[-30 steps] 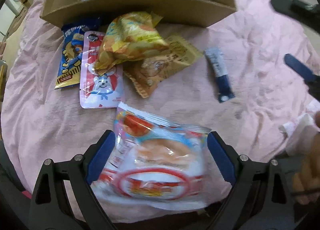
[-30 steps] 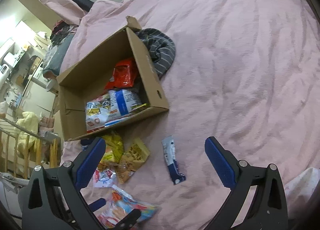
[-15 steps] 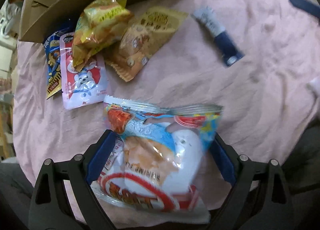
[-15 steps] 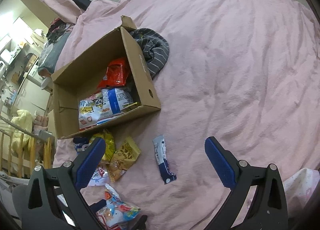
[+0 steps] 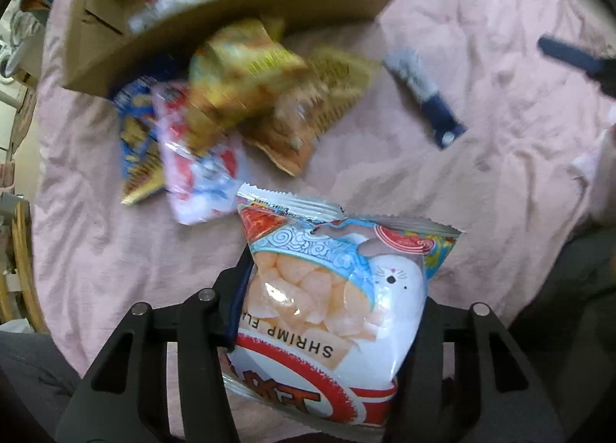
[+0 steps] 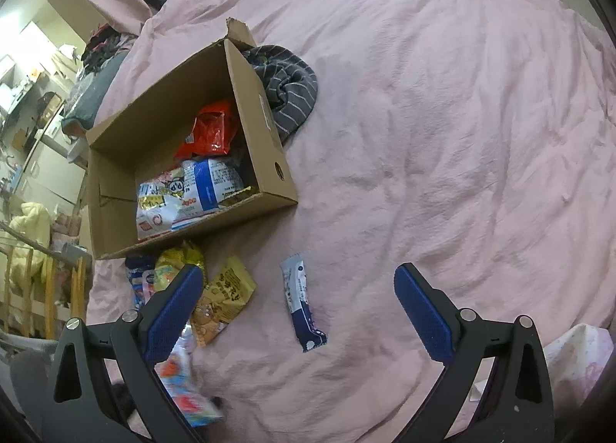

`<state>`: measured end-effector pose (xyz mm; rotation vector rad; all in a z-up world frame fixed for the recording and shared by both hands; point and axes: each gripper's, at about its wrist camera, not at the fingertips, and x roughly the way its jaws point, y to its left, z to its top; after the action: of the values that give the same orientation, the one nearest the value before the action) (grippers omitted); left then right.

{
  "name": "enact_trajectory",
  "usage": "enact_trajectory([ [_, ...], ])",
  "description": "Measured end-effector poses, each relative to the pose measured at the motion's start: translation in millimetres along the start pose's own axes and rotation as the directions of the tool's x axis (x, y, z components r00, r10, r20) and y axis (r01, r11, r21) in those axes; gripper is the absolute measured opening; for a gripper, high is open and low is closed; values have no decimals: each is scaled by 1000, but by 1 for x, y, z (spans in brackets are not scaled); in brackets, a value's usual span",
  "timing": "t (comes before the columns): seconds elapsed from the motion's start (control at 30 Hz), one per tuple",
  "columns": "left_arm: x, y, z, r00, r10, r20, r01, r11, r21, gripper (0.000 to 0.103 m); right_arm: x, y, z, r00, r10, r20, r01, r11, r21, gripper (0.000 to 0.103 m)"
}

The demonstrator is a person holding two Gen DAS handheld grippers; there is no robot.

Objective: Organize snacks
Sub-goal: 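Grasp the white-red shrimp flakes bag with the left gripper and lift it, then grasp the blue-white stick packet with the right gripper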

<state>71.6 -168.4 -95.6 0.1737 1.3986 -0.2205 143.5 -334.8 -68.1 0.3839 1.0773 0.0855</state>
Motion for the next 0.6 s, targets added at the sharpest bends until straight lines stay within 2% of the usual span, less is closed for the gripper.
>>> enact_trajectory([
  [0.13,-37,27,7,997,-7,80,8,1000,-20,48,4,-1,-2,1000,-19,-12,19,1000,4,101],
  [0.3,-63,75,26,988,21,155,-10,998,-69,48,13,-3,-4,999,-21,-36,22,1000,20,101],
  [0.6,-52,138,34,982,62,176,-34,987,-155,48,34,-6,-4,995,4,-100,3,997,71,101],
])
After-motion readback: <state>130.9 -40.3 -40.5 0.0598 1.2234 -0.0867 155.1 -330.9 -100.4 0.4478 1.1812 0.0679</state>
